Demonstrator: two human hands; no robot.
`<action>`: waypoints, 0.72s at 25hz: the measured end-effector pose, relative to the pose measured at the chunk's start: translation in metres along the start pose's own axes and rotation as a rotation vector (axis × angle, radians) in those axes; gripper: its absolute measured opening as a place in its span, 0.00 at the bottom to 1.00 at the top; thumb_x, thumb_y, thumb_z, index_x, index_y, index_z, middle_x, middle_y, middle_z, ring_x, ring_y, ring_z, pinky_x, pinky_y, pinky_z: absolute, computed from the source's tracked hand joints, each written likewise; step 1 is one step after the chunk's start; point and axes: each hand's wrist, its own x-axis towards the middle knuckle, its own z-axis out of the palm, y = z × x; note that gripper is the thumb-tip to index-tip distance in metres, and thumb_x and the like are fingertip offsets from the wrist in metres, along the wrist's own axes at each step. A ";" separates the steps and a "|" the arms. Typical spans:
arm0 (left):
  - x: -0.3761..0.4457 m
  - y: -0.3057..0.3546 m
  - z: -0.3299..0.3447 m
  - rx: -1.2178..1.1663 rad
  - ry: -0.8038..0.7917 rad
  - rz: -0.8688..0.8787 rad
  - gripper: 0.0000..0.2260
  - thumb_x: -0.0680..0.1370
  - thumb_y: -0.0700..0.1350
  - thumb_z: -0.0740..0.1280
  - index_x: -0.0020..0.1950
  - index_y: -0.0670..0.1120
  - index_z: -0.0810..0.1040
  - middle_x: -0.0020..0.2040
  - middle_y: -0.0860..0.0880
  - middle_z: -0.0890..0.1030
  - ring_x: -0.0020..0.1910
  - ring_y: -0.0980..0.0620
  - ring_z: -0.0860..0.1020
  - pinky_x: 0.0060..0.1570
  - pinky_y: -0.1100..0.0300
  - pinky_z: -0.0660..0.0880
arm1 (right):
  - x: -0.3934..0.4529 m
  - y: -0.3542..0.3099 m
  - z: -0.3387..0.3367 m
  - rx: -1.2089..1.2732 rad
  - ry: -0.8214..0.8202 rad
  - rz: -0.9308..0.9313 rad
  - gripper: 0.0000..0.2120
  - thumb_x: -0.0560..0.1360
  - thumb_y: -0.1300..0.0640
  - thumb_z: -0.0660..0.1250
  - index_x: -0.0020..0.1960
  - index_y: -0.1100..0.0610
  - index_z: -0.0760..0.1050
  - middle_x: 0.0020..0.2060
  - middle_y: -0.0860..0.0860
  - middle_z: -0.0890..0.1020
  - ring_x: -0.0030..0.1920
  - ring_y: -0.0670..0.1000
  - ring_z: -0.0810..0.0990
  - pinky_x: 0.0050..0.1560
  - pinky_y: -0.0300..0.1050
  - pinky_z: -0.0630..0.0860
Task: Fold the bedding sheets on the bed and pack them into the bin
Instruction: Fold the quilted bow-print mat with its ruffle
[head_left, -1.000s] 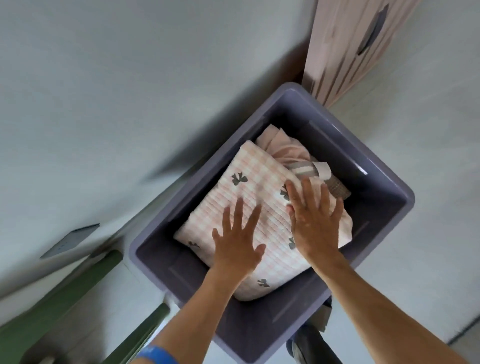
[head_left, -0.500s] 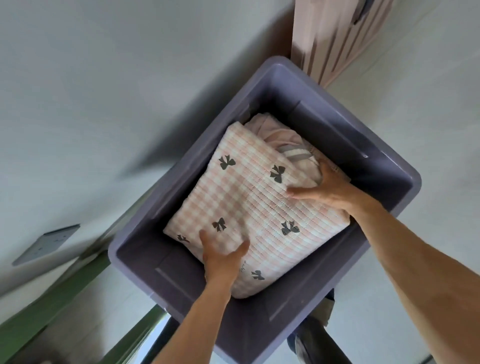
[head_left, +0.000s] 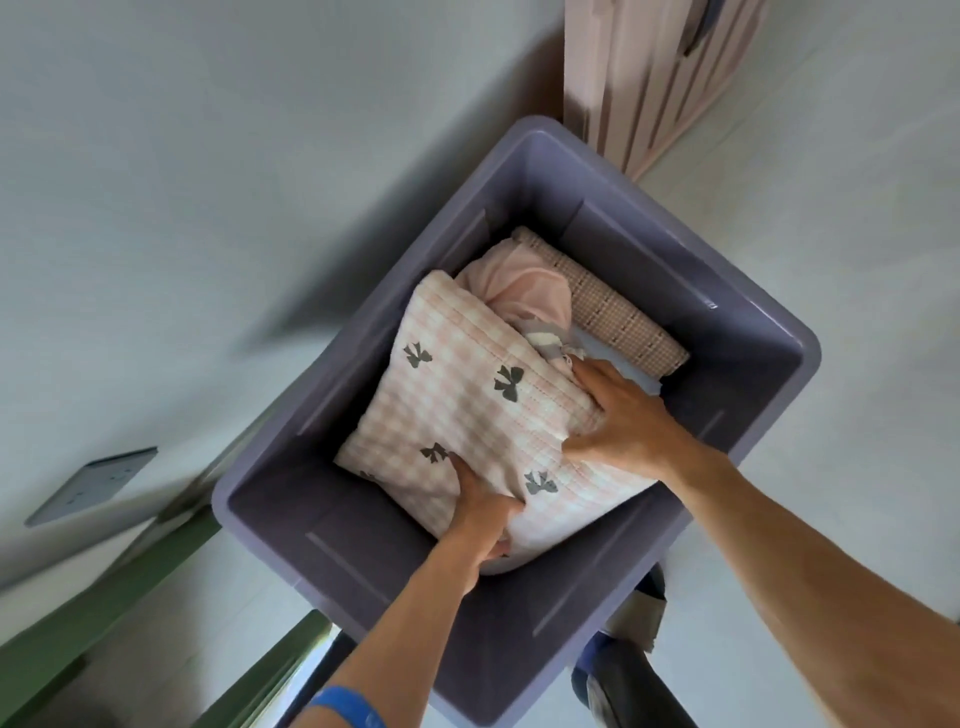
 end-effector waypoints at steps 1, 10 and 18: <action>-0.003 0.002 0.002 0.060 -0.031 0.024 0.47 0.77 0.45 0.67 0.74 0.67 0.30 0.73 0.47 0.68 0.53 0.49 0.77 0.53 0.50 0.79 | -0.002 0.007 -0.002 0.000 0.024 0.028 0.48 0.66 0.43 0.73 0.78 0.44 0.49 0.75 0.43 0.60 0.73 0.54 0.63 0.70 0.60 0.62; -0.091 0.044 -0.035 0.394 0.177 0.355 0.30 0.79 0.49 0.63 0.79 0.56 0.55 0.77 0.51 0.62 0.74 0.49 0.64 0.68 0.54 0.65 | -0.062 -0.036 -0.010 -0.099 0.346 0.000 0.34 0.75 0.41 0.65 0.77 0.46 0.55 0.75 0.49 0.63 0.73 0.56 0.64 0.67 0.60 0.68; -0.129 0.056 -0.004 0.487 0.134 0.499 0.28 0.79 0.48 0.63 0.78 0.56 0.59 0.75 0.50 0.66 0.73 0.49 0.66 0.70 0.50 0.65 | -0.107 0.041 -0.001 -0.634 0.065 -0.040 0.36 0.72 0.58 0.67 0.76 0.48 0.56 0.56 0.48 0.80 0.66 0.55 0.72 0.70 0.56 0.62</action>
